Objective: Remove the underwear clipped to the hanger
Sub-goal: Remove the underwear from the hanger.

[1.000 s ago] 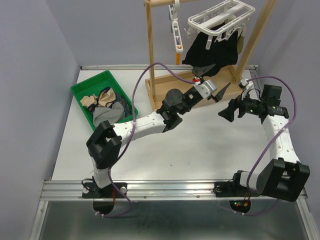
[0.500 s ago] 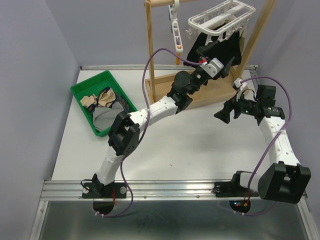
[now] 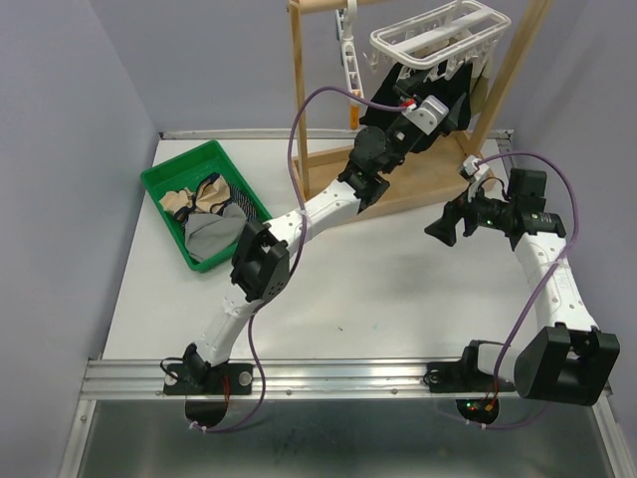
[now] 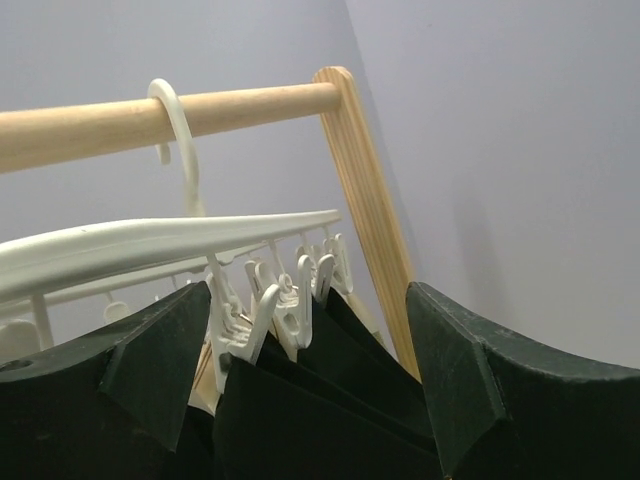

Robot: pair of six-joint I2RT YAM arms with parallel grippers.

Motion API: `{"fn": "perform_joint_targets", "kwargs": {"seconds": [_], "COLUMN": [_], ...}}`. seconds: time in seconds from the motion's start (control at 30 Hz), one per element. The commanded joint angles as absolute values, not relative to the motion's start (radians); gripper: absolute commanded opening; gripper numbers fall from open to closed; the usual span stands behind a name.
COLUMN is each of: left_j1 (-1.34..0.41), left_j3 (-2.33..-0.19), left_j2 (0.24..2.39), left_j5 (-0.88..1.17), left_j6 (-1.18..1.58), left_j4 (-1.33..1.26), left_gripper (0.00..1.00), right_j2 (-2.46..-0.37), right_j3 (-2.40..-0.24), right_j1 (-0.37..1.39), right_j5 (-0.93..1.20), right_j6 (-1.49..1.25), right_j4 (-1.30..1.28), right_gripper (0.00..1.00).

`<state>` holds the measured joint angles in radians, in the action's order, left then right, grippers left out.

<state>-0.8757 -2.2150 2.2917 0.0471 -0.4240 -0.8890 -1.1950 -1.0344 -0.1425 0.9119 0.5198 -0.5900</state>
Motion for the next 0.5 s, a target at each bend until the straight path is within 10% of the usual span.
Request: {"fn": "perform_joint_targets", "kwargs": {"seconds": [0.0, 0.47], "left_j1": [-0.861, -0.841], "left_j3": [-2.298, -2.373], "left_j2": [2.290, 2.344], "left_j5": [0.026, -0.043], "left_j6": [-0.411, -0.400], "left_j4": [-0.914, -0.936], "left_gripper": [0.89, 0.88], "right_j2": [-1.169, -1.167], "right_j3": [-1.035, -1.039], "right_j1": [-0.132, -0.126], "right_j5": [0.904, 0.897], "right_j6": [0.529, 0.531], "right_j4": [-0.546, -0.548], "right_gripper": [1.00, 1.00]}}
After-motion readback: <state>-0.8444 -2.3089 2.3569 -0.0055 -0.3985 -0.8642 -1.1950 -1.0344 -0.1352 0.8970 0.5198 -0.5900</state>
